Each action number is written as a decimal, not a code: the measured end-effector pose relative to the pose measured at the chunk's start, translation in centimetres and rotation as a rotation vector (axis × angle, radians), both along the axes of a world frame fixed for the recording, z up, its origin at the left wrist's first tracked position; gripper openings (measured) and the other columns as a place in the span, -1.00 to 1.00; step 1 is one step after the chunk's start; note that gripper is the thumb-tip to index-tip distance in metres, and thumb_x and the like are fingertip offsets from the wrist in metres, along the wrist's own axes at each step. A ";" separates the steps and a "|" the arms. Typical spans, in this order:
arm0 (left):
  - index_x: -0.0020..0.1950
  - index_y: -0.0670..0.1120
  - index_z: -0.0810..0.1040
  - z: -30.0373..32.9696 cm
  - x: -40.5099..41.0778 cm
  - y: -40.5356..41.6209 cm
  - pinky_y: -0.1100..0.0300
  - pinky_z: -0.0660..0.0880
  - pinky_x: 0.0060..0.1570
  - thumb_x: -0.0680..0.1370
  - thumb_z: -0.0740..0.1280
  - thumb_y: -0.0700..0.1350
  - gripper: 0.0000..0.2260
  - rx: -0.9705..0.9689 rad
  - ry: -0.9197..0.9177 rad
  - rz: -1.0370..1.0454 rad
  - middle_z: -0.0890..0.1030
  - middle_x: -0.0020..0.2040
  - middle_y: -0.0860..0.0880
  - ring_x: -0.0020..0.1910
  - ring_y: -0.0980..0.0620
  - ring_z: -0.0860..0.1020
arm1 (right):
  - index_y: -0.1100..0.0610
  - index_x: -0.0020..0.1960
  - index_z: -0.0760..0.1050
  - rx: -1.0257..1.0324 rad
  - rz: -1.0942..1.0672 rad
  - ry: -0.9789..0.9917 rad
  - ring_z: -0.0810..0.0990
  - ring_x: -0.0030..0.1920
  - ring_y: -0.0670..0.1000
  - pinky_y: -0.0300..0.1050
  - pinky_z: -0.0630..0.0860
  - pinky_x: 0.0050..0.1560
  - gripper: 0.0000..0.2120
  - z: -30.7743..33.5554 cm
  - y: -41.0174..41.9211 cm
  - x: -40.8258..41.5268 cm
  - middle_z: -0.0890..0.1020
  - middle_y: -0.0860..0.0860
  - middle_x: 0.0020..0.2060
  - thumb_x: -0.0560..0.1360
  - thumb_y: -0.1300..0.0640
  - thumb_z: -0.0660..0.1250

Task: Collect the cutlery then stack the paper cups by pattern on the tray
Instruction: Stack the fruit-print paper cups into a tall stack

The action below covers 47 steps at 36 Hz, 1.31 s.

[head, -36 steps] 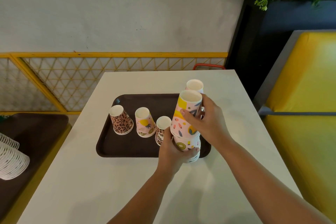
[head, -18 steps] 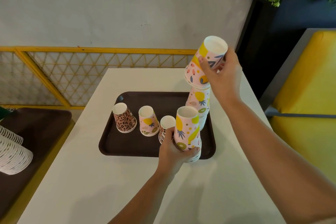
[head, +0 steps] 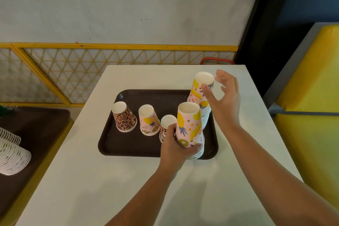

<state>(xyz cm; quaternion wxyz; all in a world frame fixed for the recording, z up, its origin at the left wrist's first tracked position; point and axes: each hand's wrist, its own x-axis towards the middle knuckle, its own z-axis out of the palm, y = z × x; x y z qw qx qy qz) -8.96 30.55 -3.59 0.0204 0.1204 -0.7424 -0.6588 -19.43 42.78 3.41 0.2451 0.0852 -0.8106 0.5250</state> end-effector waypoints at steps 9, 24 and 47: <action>0.16 0.05 0.41 0.6 -0.1 0.6 0.03 0.59 0.08 0.07 0.55 0.13 -0.30 -0.047 0.004 0.011 0.60 0.07 0.05 0.09 0.06 0.58 | 0.04 0.30 0.32 0.124 0.283 -0.199 0.49 0.09 -0.20 -0.47 0.43 -0.03 -0.38 -0.8 0.1 4.9 0.48 -0.10 0.18 0.34 -0.15 0.41; 0.35 0.00 0.28 1.2 0.3 0.8 0.13 0.56 0.14 0.22 0.62 -0.23 -0.19 -0.039 0.064 -0.112 0.52 0.21 0.05 0.21 0.07 0.52 | 0.10 0.21 0.41 0.138 0.261 -0.226 0.57 -0.01 -0.09 -0.34 0.50 -0.12 -0.51 0.2 0.0 5.3 0.60 -0.01 0.06 0.36 -0.05 0.44; 0.17 0.07 0.35 1.4 0.3 0.1 0.48 0.50 -0.18 0.25 0.61 -0.20 -0.37 -0.071 -0.014 -0.061 0.52 0.04 0.19 0.04 0.22 0.51 | 0.09 0.22 0.39 -0.093 0.082 0.014 0.59 0.03 -0.10 -0.08 0.58 0.01 -0.52 7.0 -0.4 -2.6 0.58 -0.09 0.03 0.40 -0.05 0.42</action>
